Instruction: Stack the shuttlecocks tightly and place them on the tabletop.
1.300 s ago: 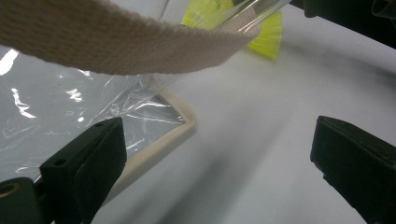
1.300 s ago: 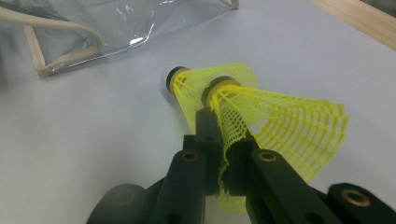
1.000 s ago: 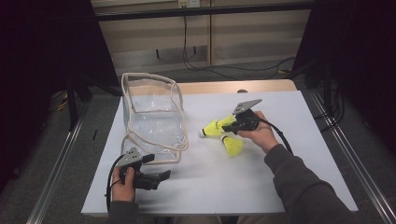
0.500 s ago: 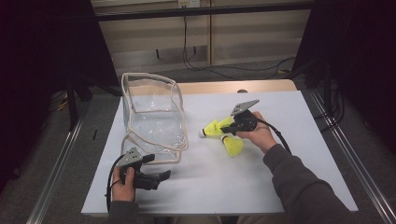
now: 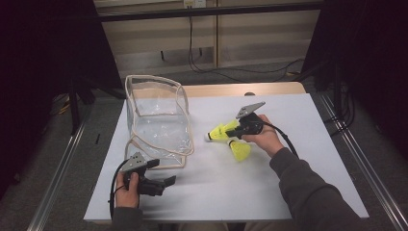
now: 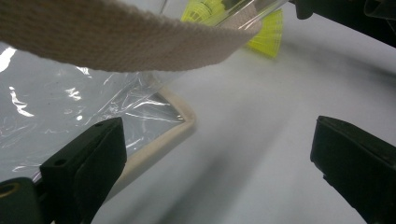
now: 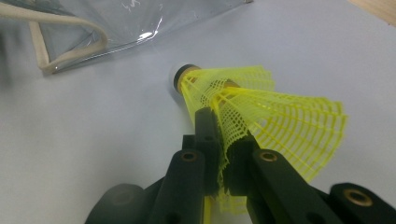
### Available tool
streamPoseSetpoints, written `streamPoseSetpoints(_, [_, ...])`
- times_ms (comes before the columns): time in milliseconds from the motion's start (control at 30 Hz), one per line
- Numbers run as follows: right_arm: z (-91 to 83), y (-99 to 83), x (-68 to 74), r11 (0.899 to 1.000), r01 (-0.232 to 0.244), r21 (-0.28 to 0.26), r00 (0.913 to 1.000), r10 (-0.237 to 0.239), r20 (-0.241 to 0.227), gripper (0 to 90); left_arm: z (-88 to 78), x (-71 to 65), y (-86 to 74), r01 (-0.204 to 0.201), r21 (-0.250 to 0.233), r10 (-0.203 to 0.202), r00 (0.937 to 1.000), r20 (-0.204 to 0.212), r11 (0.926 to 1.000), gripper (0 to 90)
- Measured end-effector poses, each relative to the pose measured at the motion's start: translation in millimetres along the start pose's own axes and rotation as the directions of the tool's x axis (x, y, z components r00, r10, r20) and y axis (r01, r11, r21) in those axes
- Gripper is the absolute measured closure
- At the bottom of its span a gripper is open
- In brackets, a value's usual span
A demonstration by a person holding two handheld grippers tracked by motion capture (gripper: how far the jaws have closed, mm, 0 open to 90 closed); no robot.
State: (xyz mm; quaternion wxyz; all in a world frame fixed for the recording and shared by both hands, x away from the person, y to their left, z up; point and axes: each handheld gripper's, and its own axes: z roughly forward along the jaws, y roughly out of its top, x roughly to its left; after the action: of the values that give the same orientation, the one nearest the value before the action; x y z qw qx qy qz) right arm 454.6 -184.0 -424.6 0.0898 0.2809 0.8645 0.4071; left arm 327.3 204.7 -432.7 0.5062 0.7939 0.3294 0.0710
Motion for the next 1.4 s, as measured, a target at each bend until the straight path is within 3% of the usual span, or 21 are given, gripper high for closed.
streamPoseSetpoints(767, [-4.6,-6.7,-2.1,0.999,-0.039,0.021,0.9986,0.038,0.036,76.4,-1.2,-0.2,0.1,-0.001,-0.001,0.001,1.0000,-0.001,1.0000,3.6])
streamPoseSetpoints(867, [-7.4,-8.9,-2.7,0.999,-0.051,0.018,0.9981,0.050,0.035,77.8,-1.3,-0.2,0.2,-0.002,-0.001,0.002,1.0000,-0.003,1.0000,3.6])
streamPoseSetpoints(1033, [-10.5,-11.1,-3.0,0.998,-0.061,0.014,0.9981,0.061,0.007,88.4,-0.7,-0.6,0.2,-0.003,0.000,0.003,1.0000,-0.004,1.0000,3.6])
streamPoseSetpoints(1400, [-9.9,-4.7,0.3,0.998,-0.061,-0.027,0.9978,0.061,-0.026,89.6,-0.8,-0.7,0.2,-0.004,-0.001,0.004,1.0000,-0.004,1.0000,3.6])
